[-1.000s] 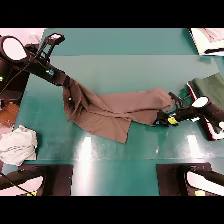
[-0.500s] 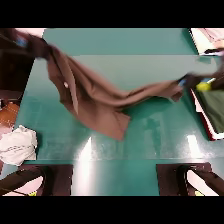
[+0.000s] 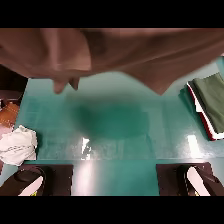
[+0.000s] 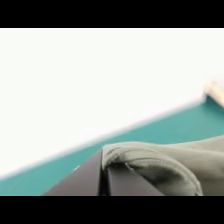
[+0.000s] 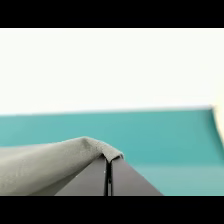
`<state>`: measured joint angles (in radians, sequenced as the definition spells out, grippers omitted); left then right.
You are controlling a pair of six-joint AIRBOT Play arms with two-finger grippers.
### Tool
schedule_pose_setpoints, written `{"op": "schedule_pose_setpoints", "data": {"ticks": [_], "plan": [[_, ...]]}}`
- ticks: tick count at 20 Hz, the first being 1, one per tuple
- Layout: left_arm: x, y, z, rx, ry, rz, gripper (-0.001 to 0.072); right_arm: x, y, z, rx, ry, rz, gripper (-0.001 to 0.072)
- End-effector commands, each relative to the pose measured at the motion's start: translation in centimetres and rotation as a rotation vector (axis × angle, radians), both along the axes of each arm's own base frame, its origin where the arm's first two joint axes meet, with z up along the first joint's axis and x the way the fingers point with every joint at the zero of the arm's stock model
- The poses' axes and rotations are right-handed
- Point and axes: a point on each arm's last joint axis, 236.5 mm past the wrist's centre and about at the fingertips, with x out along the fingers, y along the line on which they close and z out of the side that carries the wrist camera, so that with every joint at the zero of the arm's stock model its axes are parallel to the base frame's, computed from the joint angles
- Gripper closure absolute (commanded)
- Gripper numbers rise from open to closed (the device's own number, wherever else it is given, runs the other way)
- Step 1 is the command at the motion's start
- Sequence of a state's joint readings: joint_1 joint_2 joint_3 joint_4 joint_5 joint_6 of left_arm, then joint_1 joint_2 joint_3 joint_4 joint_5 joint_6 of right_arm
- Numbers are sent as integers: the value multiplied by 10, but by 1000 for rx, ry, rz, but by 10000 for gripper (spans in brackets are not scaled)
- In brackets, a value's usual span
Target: Fold the shirts.
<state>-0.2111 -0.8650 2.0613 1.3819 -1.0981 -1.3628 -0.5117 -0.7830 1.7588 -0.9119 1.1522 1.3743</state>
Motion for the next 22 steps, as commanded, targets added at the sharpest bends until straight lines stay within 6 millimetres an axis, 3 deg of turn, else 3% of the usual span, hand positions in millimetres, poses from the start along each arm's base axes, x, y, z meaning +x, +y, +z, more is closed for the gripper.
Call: {"op": "schedule_pose_setpoints", "data": {"ticks": [1, 4, 6, 8, 12, 14, 15, 17, 19, 22], "plan": [[-61, 5, 47, -75, -182, -41, 681, -33, -8, 38, -52, -64, -102, 700], [-49, 7, 35, -52, -140, -18, 681, -22, -24, 24, -3, 47, -126, 700], [-10, 6, 2, -37, -13, 11, 681, -1, -35, -3, 51, 176, -95, 701], [47, -6, -63, 17, 220, 16, 681, 32, -44, -47, 122, 329, -34, 701], [146, -35, -223, 152, 713, -16, 681, 87, -63, -199, 151, 819, -58, 701], [193, -40, -280, 181, 823, 3, 681, 111, -53, -267, 99, 1022, -35, 701], [216, -44, -308, 188, 865, 10, 681, 123, -48, -291, 80, 1077, -25, 701], [255, -50, -359, 225, 912, 10, 681, 151, -38, -344, 57, 1176, -4, 701], [285, -50, -401, 283, 923, 18, 681, 181, -35, -383, 43, 1196, -7, 701], [321, -38, -437, 366, 882, 74, 681, 226, -36, -410, 89, 1109, -47, 701]]}}
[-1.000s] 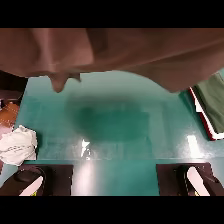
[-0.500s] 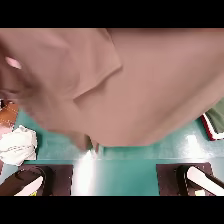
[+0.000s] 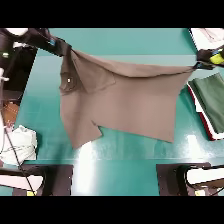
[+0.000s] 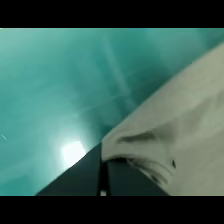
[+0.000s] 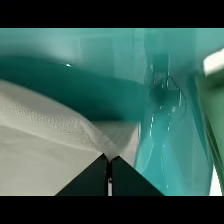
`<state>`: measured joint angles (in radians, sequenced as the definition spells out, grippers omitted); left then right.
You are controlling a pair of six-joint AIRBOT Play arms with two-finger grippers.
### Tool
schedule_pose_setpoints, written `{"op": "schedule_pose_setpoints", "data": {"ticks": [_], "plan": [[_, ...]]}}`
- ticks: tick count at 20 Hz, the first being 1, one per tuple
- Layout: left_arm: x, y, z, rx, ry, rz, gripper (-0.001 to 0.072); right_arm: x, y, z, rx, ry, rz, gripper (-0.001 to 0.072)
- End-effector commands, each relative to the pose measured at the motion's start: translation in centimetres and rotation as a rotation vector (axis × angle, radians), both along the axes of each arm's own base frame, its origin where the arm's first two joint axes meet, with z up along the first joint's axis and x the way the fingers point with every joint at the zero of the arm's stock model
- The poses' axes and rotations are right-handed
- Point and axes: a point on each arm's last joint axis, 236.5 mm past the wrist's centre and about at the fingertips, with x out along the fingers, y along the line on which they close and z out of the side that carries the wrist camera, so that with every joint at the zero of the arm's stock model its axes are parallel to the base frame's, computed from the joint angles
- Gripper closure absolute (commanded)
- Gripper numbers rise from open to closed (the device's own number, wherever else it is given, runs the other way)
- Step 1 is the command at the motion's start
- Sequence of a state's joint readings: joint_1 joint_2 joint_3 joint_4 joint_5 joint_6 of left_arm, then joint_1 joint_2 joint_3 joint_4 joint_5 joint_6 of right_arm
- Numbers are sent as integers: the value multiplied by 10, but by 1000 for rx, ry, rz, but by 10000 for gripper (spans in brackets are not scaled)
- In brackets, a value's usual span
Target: Fold the shirts.
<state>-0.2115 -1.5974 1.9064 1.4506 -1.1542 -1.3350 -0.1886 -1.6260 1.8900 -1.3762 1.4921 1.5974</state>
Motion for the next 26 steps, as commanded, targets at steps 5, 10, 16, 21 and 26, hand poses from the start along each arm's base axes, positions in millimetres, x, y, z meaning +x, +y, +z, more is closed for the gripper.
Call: {"op": "schedule_pose_setpoints", "data": {"ticks": [5, 10, 16, 21, 26], "plan": [[70, 42, -43, 127, -126, 55, 680, 71, -6, -37, -32, -151, -58, 699], [55, 92, -57, 51, 15, 241, 93, 62, -6, -38, -26, -117, -54, 268], [-11, 137, -53, -53, 286, 320, 276, -15, 58, -37, 171, 136, 238, 283], [-69, 148, -85, -243, 559, 332, 277, -64, 97, -45, 329, 229, 317, 284], [-120, 167, -144, -318, 657, 411, 276, -119, 108, -62, 355, 265, 296, 284]]}}
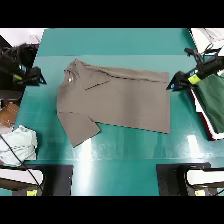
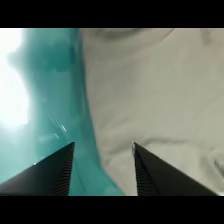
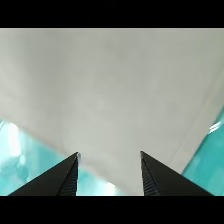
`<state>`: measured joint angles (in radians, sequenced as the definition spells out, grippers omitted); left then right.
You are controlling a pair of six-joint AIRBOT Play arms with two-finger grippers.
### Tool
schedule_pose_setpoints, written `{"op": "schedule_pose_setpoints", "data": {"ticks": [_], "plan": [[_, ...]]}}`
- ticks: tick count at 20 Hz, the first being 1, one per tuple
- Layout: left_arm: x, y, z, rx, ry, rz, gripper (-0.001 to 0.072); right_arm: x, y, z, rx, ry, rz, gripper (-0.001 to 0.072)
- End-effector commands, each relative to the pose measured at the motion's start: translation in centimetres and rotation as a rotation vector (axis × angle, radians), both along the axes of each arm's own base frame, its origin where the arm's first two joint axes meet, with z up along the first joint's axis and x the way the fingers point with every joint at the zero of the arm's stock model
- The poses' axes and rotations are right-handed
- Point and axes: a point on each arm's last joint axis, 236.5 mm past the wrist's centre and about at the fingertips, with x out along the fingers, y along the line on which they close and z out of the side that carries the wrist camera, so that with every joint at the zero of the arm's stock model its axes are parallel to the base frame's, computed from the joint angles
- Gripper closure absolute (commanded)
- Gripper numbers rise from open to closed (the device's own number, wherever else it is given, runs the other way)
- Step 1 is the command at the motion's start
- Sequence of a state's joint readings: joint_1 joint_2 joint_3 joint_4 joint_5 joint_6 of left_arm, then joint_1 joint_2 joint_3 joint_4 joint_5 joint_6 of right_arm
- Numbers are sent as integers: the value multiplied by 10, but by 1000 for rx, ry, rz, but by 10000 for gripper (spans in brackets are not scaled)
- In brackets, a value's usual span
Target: Fold the shirts.
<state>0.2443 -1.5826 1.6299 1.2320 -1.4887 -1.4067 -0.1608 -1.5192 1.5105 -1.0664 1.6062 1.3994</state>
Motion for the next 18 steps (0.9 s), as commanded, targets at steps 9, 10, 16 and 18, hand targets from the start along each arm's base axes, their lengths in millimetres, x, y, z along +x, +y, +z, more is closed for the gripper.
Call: {"op": "schedule_pose_setpoints", "data": {"ticks": [9, 10, 16, 18], "plan": [[-73, -30, -114, -263, 98, 107, 276, -57, 15, -1, 14, -67, -50, 284], [-75, -31, -118, -263, 99, 110, 277, -57, 15, 2, 13, -78, -51, 284], [-82, -46, -122, -274, 122, 73, 278, -57, 15, 13, 6, -124, -56, 284], [-84, -61, -122, -271, 129, 29, 279, -59, 13, 13, 0, -116, -52, 283]]}}
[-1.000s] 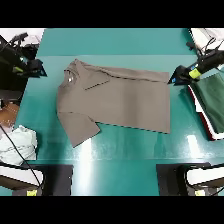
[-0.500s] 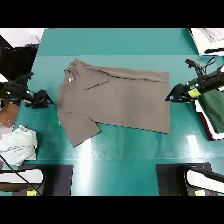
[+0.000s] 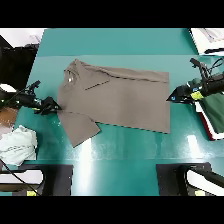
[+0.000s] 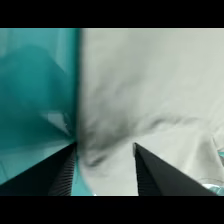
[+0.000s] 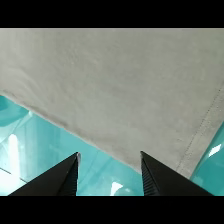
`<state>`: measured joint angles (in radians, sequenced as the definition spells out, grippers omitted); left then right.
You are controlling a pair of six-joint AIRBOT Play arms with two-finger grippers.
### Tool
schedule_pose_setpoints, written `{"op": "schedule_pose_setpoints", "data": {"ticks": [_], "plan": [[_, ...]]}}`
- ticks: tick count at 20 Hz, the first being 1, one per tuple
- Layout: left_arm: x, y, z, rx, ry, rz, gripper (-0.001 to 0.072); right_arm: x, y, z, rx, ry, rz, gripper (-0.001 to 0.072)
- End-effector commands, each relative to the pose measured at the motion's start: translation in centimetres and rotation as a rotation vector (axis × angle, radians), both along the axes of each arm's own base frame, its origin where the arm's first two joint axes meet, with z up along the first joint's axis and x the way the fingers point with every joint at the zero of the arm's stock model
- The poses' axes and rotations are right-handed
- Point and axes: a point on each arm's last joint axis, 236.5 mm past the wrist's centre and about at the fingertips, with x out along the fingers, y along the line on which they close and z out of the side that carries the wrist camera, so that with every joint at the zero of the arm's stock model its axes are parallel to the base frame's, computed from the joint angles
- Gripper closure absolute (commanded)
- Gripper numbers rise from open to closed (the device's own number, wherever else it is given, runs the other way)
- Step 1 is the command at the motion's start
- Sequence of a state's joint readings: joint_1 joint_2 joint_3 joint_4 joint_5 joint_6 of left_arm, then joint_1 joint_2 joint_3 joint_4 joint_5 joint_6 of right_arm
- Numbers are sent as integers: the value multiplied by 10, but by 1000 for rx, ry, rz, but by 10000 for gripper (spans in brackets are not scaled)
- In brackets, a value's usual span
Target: Fold the shirts.
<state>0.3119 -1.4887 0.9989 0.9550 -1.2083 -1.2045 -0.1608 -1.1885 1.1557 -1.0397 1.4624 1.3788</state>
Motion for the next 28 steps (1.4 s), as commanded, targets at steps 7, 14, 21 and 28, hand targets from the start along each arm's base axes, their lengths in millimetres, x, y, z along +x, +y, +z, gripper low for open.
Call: {"op": "schedule_pose_setpoints", "data": {"ticks": [7, 14, 21, 28], "plan": [[7, -15, 24, 18, -58, -68, 682, -30, -33, -32, -7, 122, -101, 283], [20, -13, 81, 62, -217, -72, 681, -96, -41, -130, 67, 380, -279, 261], [15, -15, 81, 52, -200, -84, 681, -104, -11, -149, 174, 368, -326, 268], [13, -17, 82, 46, -196, -88, 681, -114, 13, -153, 122, 356, -202, 661]]}}
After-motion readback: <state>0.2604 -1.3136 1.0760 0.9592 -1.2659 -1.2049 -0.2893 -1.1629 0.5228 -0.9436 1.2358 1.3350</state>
